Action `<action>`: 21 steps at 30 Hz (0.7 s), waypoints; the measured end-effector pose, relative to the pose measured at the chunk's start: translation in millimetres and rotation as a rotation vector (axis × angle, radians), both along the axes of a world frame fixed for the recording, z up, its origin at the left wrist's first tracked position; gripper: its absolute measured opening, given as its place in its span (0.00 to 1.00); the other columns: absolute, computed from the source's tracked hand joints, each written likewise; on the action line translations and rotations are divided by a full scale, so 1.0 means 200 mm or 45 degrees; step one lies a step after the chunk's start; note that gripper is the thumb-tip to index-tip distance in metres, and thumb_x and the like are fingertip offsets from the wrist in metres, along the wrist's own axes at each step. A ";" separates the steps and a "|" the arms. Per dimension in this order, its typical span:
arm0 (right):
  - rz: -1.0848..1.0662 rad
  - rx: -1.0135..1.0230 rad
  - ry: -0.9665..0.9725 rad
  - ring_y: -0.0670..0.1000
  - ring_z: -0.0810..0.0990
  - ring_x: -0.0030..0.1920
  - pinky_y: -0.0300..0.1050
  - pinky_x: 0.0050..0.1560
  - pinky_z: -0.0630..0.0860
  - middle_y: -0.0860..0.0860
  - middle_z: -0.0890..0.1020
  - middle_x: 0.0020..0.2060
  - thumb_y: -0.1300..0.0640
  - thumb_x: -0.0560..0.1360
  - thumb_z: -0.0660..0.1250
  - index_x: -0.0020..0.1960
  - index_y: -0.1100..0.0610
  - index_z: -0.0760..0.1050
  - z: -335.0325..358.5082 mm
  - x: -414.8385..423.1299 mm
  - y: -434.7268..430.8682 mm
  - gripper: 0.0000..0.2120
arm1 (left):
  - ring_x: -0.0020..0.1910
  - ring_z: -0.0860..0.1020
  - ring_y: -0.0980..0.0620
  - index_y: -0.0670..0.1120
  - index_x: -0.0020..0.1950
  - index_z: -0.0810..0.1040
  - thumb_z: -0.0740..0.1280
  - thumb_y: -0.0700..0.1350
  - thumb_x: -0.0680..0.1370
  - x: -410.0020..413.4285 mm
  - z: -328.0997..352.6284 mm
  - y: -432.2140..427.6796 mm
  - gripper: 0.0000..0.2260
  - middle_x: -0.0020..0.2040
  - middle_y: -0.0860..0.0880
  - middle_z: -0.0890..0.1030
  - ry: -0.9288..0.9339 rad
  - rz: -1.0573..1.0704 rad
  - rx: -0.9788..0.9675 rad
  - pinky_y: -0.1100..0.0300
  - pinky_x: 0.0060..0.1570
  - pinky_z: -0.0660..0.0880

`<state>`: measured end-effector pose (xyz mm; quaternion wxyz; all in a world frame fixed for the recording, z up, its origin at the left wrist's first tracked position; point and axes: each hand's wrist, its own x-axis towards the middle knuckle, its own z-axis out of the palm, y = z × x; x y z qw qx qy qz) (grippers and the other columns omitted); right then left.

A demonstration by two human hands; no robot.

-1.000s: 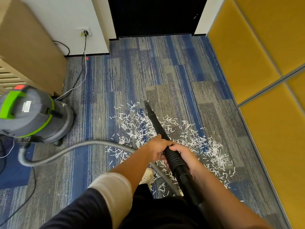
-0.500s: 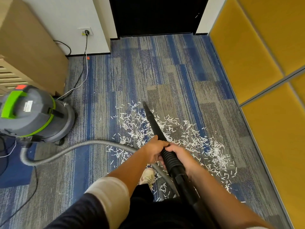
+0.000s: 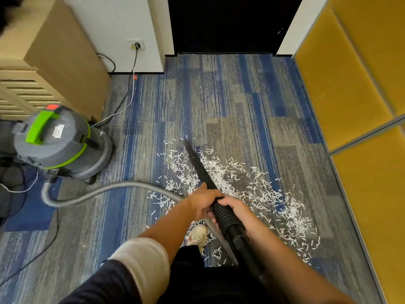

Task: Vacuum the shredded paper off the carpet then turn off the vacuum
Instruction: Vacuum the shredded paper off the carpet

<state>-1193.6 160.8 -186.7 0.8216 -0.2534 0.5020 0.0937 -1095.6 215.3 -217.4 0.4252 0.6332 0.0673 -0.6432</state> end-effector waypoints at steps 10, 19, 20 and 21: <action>-0.002 -0.095 -0.040 0.55 0.76 0.21 0.43 0.20 0.75 0.62 0.74 0.34 0.67 0.77 0.55 0.56 0.61 0.66 -0.03 0.02 -0.02 0.09 | 0.37 0.75 0.51 0.52 0.78 0.45 0.59 0.36 0.81 0.01 -0.03 -0.04 0.32 0.63 0.43 0.73 0.045 0.101 -0.050 0.58 0.35 0.75; 0.200 -0.066 -0.057 0.55 0.76 0.24 0.43 0.23 0.76 0.62 0.76 0.35 0.66 0.76 0.56 0.51 0.63 0.67 -0.08 0.20 0.08 0.05 | 0.27 0.74 0.53 0.51 0.78 0.42 0.59 0.36 0.80 0.17 -0.01 0.15 0.34 0.52 0.42 0.77 -0.024 0.198 -0.002 0.63 0.19 0.70; 0.216 -0.063 -0.058 0.55 0.76 0.24 0.43 0.22 0.76 0.62 0.76 0.34 0.66 0.76 0.56 0.51 0.62 0.68 -0.07 0.20 0.09 0.05 | 0.27 0.73 0.52 0.51 0.78 0.42 0.60 0.36 0.80 0.18 -0.01 0.16 0.35 0.50 0.42 0.77 -0.024 0.203 0.003 0.63 0.18 0.69; 0.221 -0.051 -0.063 0.55 0.76 0.23 0.43 0.22 0.76 0.62 0.76 0.34 0.66 0.77 0.55 0.50 0.62 0.68 -0.07 0.20 0.10 0.05 | 0.28 0.72 0.52 0.51 0.78 0.42 0.60 0.36 0.80 0.18 -0.01 0.17 0.35 0.48 0.42 0.77 -0.027 0.206 0.010 0.63 0.19 0.70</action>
